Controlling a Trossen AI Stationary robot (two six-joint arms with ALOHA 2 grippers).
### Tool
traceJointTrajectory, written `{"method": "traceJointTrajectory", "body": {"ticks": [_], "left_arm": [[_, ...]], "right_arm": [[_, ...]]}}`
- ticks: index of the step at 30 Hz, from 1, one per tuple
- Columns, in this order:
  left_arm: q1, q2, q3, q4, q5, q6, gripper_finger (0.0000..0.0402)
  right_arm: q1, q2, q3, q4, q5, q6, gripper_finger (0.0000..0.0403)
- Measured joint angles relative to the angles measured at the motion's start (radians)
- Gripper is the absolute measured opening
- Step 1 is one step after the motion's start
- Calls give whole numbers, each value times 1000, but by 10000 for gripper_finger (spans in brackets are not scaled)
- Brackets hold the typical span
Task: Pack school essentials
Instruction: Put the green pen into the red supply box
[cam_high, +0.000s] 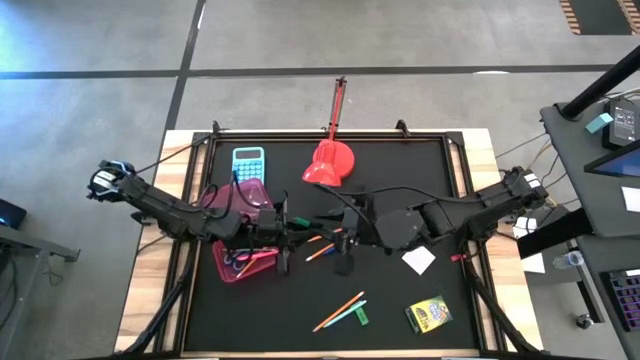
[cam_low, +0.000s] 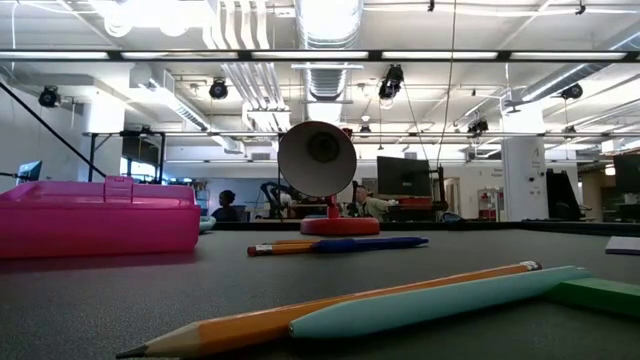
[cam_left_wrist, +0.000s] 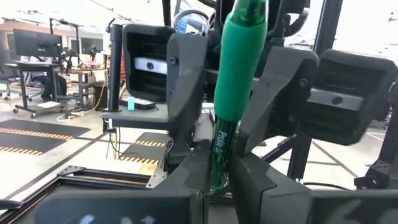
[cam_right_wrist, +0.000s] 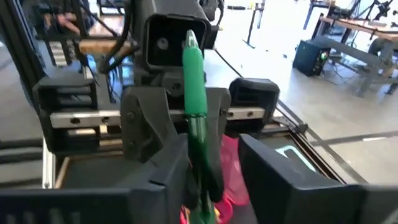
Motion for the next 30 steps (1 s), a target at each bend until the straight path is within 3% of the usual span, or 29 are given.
{"method": "traceJointTrajectory", "body": {"ticks": [4, 8, 12, 16, 23, 27, 30], "left_arm": [[0, 0, 0, -17, 0, -2, 23], [2, -3, 0, -142, -1, -58, 24], [23, -32, 2, -411, 0, -219, 24], [44, -76, 7, -789, 16, -423, 24], [50, -150, -20, -1380, 191, -708, 24], [50, -144, -58, -1555, 328, -807, 24], [50, -135, -103, -1555, 423, -837, 24]], "right_arm": [[0, 0, 93, -189, 1, 10, 178], [0, -1, 206, -469, 1, 123, 194], [0, 0, 262, -757, 2, 301, 190], [2, 0, 233, -911, 3, 430, 182], [2, 1, 48, -929, -3, 529, 173], [-4, 2, -82, -870, -30, 576, 173], [-10, 2, -178, -774, -91, 593, 171]]}}
